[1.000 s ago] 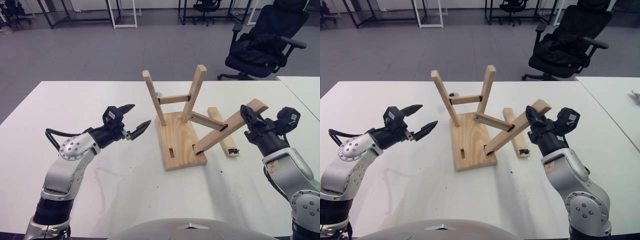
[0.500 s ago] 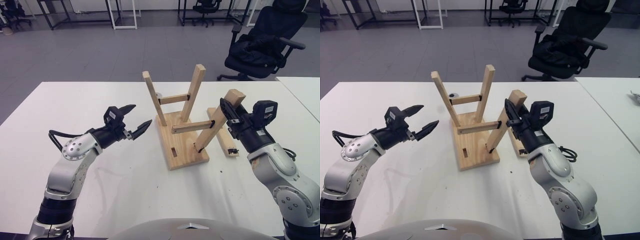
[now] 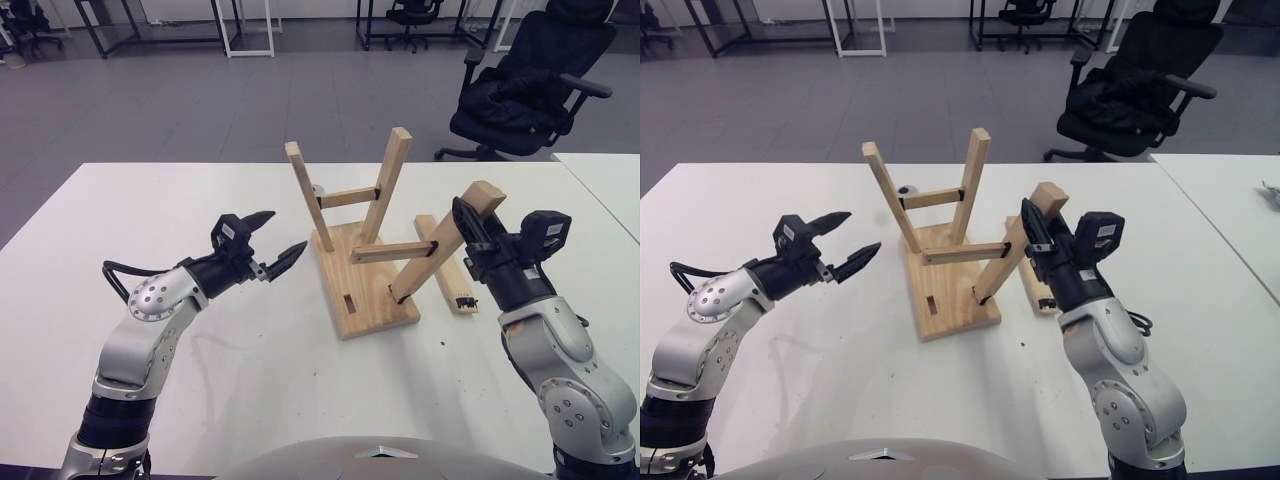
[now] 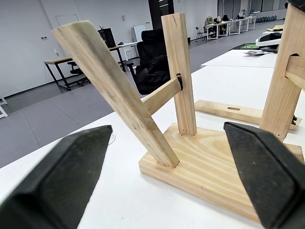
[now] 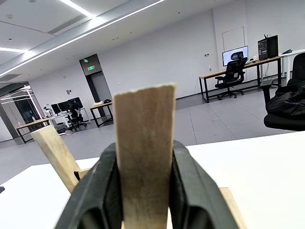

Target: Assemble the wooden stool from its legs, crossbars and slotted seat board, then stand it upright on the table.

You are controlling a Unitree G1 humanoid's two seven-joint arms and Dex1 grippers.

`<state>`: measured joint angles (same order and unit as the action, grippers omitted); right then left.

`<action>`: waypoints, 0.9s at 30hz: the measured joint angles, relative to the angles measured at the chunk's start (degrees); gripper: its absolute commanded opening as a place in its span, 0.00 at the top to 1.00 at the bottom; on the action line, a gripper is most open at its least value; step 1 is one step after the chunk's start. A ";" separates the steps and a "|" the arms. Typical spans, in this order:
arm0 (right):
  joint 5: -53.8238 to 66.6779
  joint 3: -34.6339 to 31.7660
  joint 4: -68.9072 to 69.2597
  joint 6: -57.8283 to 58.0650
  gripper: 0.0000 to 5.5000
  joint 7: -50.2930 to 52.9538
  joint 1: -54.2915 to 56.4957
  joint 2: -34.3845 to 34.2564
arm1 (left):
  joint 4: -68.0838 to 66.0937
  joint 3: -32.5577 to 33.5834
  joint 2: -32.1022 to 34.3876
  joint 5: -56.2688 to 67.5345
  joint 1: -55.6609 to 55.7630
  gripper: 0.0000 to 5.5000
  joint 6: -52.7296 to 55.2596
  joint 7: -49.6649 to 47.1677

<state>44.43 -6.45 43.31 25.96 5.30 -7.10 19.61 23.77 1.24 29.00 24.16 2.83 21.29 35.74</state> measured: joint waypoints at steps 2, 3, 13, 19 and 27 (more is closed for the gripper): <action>-0.04 -0.28 0.03 -0.03 0.81 -0.11 -0.16 -0.52 | 0.00 0.00 0.04 0.00 0.00 0.22 0.06 0.03; -0.03 -0.55 0.04 -0.03 0.81 -0.11 -0.27 -0.79 | 0.00 0.00 0.05 0.00 0.00 0.22 0.08 0.04; -0.13 -3.41 0.31 0.41 0.81 -0.87 -0.05 -1.03 | 0.05 0.01 0.36 0.00 -0.01 0.22 0.97 0.35; 2.84 -6.28 1.32 2.46 0.81 -2.27 4.46 1.78 | 0.11 0.01 0.41 0.00 -0.02 0.22 1.06 0.32; 3.07 -4.92 0.01 4.72 0.81 -4.06 4.08 1.83 | 0.19 -0.08 0.40 -0.03 -0.07 0.22 1.06 0.18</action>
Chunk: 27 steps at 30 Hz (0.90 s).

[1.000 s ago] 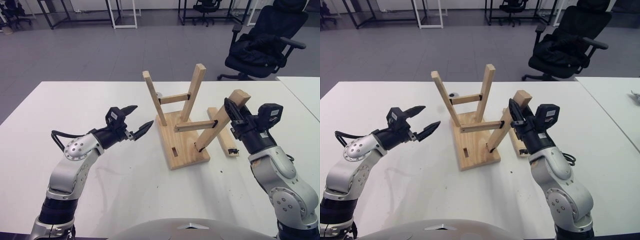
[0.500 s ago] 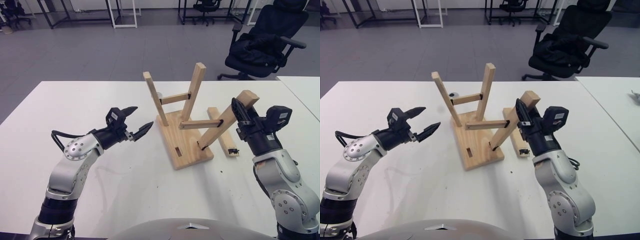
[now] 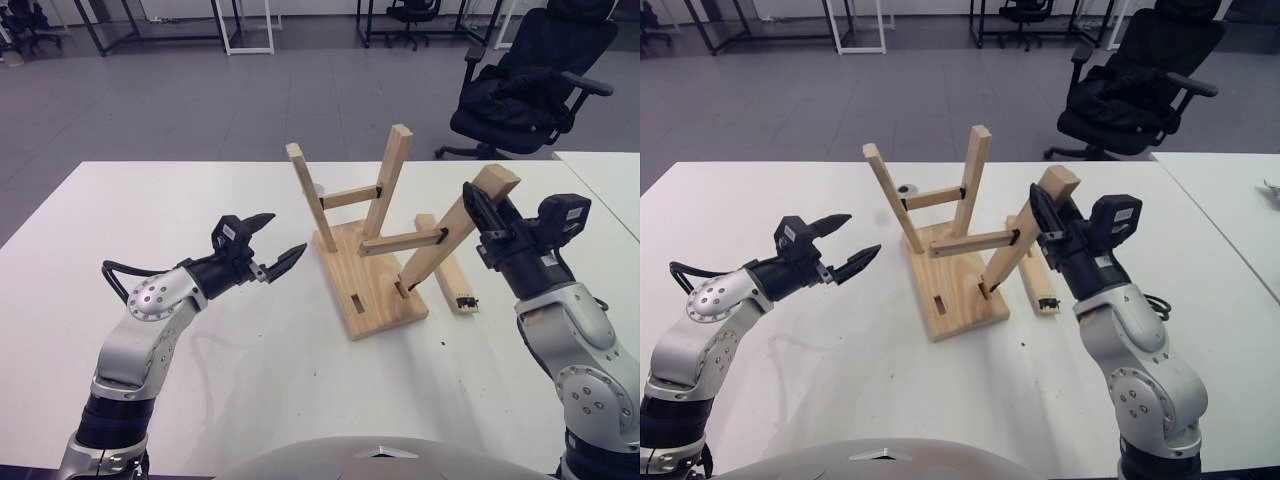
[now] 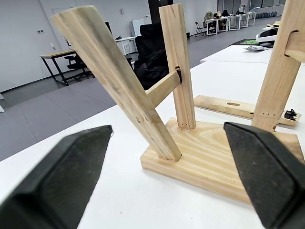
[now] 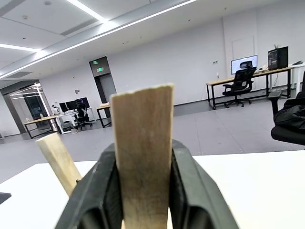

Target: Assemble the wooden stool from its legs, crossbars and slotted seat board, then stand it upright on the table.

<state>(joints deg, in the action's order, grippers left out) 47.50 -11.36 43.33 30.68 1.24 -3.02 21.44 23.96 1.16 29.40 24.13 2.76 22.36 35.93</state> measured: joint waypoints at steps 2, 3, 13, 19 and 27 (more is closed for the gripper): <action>0.02 0.33 0.01 0.18 0.81 0.02 -0.59 -0.75 | 0.00 -0.11 -0.01 0.00 -0.11 0.22 0.00 -0.08; 0.01 0.39 0.01 0.20 0.81 0.02 -1.34 -1.10 | 0.00 -0.15 -0.01 -0.01 -0.12 0.22 0.00 -0.10; -4.99 2.62 -0.18 -1.71 0.81 -2.88 -1.88 -1.90 | 0.00 -0.27 0.11 -0.02 -0.13 0.22 0.03 -0.10; -4.87 1.45 -0.35 -1.60 0.81 -3.12 -1.98 -1.92 | 0.00 -0.27 0.16 -0.04 -0.13 0.22 0.03 -0.02; -3.81 -0.31 -0.33 -0.62 0.81 -2.76 -2.12 -2.03 | 0.00 -0.27 0.19 -0.06 -0.13 0.22 0.26 -0.15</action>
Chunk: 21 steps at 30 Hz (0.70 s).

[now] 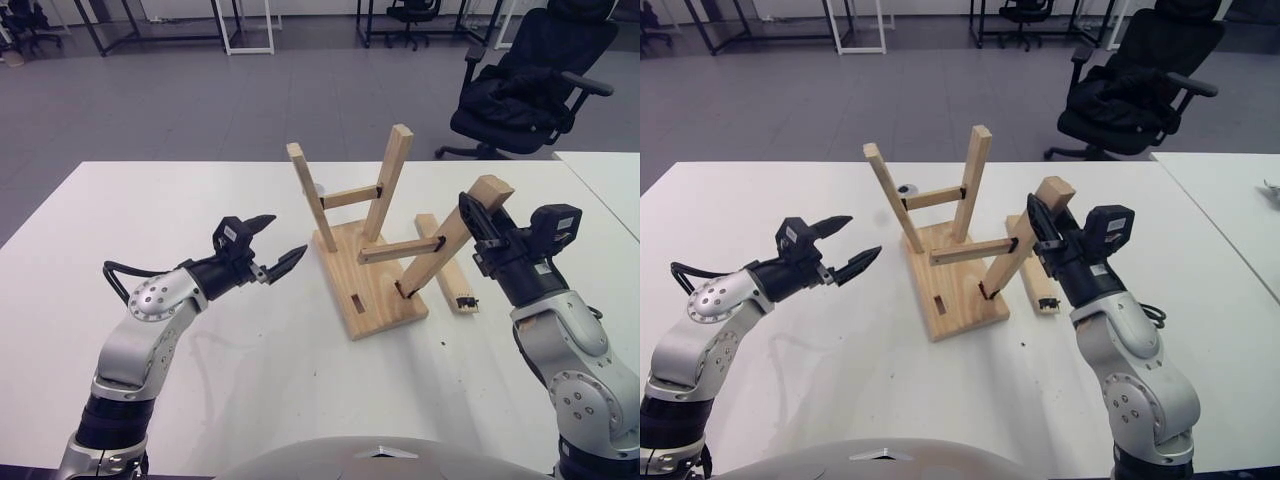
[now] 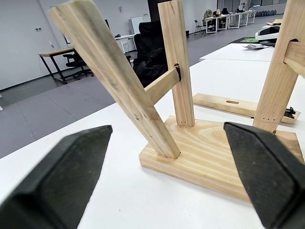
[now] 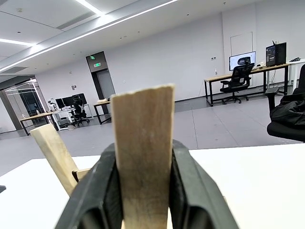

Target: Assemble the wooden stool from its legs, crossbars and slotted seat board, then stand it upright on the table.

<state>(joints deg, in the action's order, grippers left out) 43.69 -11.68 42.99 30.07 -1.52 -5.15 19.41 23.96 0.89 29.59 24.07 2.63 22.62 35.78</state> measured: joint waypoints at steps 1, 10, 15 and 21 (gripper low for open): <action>0.06 0.00 0.00 0.04 0.81 -0.07 0.00 -0.01 | 0.00 -0.01 0.00 0.00 0.00 0.22 0.01 -0.03; 3.65 -0.78 0.12 2.03 0.81 0.63 -0.28 -0.94 | 0.00 -0.02 0.00 -0.01 0.00 0.22 0.36 -0.11; -1.16 1.80 0.85 0.96 0.81 -1.29 -0.48 1.08 | 0.00 -0.02 0.00 -0.05 0.00 0.22 0.37 -0.13; -7.50 5.38 0.79 -1.84 0.81 -3.17 -3.71 2.45 | 0.01 -0.02 0.00 -0.10 -0.01 0.22 0.40 -0.17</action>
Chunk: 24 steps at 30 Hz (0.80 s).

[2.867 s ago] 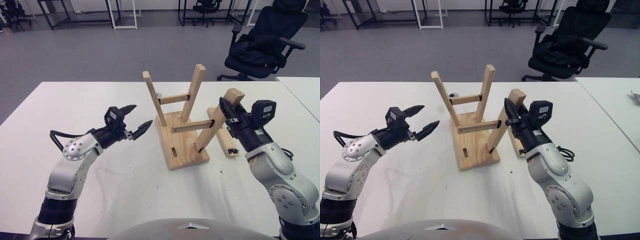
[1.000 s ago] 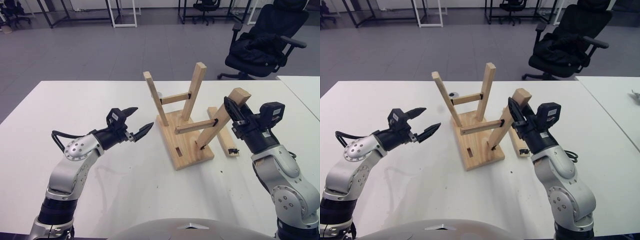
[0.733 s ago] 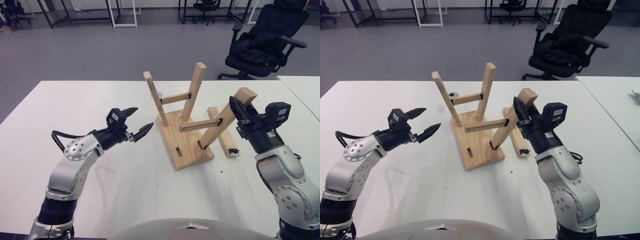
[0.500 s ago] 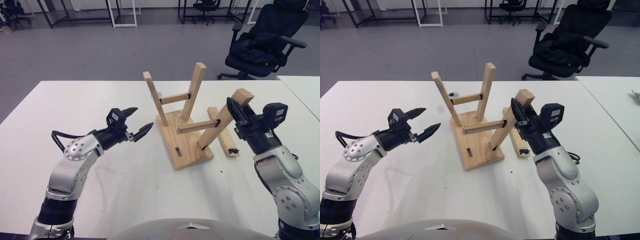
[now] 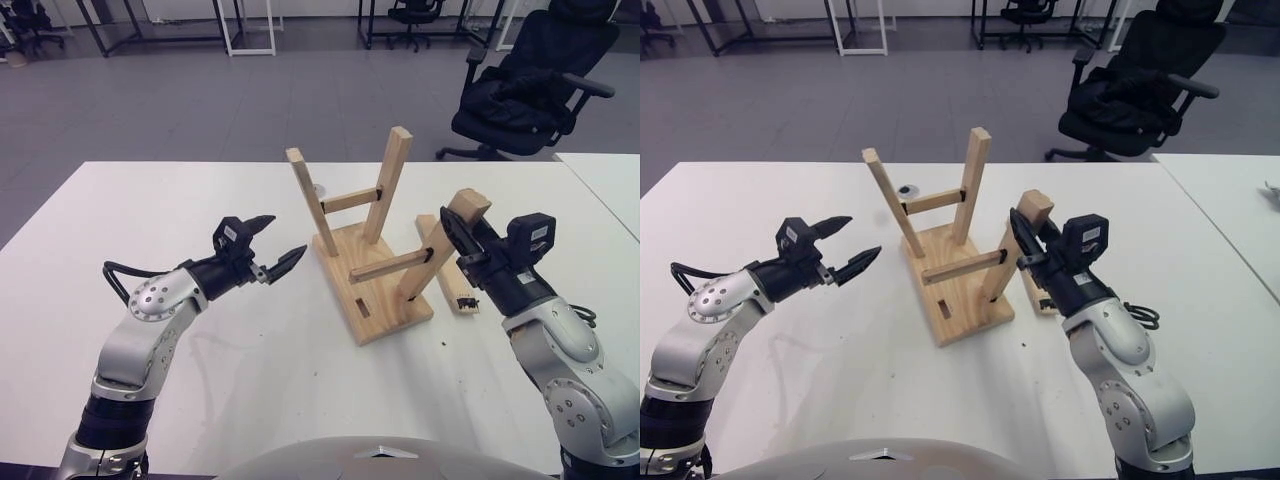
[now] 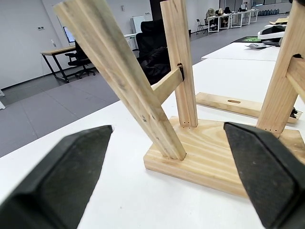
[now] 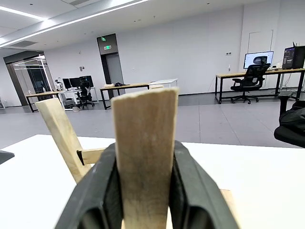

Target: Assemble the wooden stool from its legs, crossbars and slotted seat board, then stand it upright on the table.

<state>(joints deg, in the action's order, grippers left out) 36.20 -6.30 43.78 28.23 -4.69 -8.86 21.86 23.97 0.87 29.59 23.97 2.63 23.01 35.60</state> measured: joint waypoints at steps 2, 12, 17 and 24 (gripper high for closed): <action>-0.77 0.58 -0.50 -2.60 0.81 -1.10 -2.09 -0.12 | 0.16 -0.02 0.00 -0.06 -0.04 0.22 0.01 -0.03; -2.17 2.54 -2.56 -5.88 0.81 -2.06 -2.52 0.15 | 0.28 -0.66 -0.06 -0.03 -0.09 0.22 0.00 -0.01; -0.13 2.49 -3.63 -3.48 0.81 -1.90 0.29 1.29 | 0.27 -0.80 -0.21 -0.02 -0.09 0.22 -0.01 -0.01; 4.35 2.05 -6.53 -0.78 0.81 -2.39 4.23 4.18 | 0.25 -0.81 -0.21 -0.04 -0.08 0.22 -0.03 -0.02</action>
<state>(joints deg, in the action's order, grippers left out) 40.55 -4.25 37.26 27.45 -7.08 -4.63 26.05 24.22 0.06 29.37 23.93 2.54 22.99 35.59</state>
